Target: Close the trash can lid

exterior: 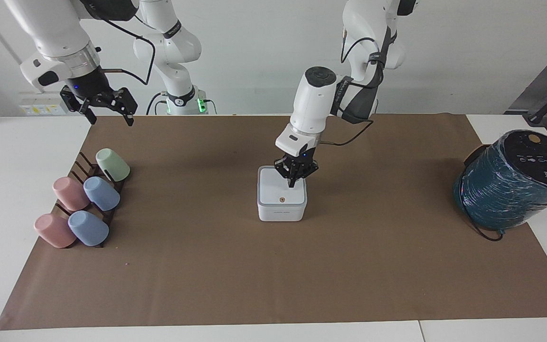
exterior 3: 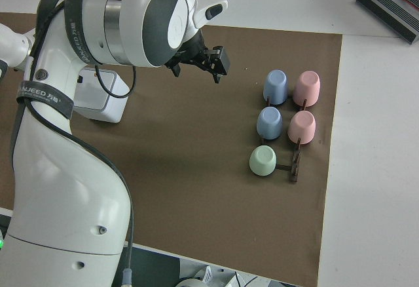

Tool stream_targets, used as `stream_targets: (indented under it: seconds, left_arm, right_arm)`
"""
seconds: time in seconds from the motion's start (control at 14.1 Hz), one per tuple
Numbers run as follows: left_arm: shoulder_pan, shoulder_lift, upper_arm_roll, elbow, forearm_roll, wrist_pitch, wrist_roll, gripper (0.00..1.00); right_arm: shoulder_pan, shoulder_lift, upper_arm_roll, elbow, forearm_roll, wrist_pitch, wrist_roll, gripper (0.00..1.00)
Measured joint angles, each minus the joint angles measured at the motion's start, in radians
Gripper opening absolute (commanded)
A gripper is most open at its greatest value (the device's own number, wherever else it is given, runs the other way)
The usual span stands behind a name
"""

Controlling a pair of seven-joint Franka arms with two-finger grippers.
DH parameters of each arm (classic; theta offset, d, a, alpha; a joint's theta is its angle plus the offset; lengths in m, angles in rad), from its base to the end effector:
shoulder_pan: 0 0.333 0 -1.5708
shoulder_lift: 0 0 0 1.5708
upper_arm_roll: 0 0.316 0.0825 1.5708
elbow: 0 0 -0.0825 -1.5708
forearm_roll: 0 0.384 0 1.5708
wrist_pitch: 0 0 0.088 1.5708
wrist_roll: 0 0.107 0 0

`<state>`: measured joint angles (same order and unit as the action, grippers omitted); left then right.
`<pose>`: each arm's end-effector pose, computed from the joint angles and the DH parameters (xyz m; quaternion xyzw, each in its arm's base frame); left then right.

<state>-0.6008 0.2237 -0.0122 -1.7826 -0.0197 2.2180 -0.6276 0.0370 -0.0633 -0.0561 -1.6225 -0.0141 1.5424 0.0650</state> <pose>0.5251 -0.3695 0.4495 0.9943 0.0126 0.0803 0.0694 0.5314 -0.0127 0.6320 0.9991 -0.0421 -0.0083 0.0055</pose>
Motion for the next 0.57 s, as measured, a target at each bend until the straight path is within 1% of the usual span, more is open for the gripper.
stream_targets:
  seconds: [0.21,0.28,0.35,0.42,0.5,0.57]
  left_arm:
    - [0.036,-0.059,0.002,-0.004,0.003,-0.147,0.074,0.0]
    - [0.053,-0.073,0.003,-0.009,0.003,-0.171,0.107,0.09]
    - [0.073,-0.089,0.003,-0.021,0.003,-0.182,0.146,0.34]
    - [0.095,-0.106,0.004,-0.035,0.003,-0.186,0.183,0.62]
    - [0.117,-0.124,0.005,-0.053,0.004,-0.189,0.221,0.94]
    - [0.142,-0.144,0.005,-0.073,0.004,-0.19,0.269,1.0]
  right_arm:
    - [0.0,0.0,0.0,0.0,0.0,0.0,0.0,1.0]
    - [0.0,0.0,0.0,0.0,0.0,0.0,0.0,1.0]
    - [0.0,0.0,0.0,0.0,0.0,0.0,0.0,1.0]
    - [0.0,0.0,0.0,0.0,0.0,0.0,0.0,1.0]
    - [0.0,0.0,0.0,0.0,0.0,0.0,0.0,1.0]
    - [0.0,0.0,0.0,0.0,0.0,0.0,0.0,1.0]
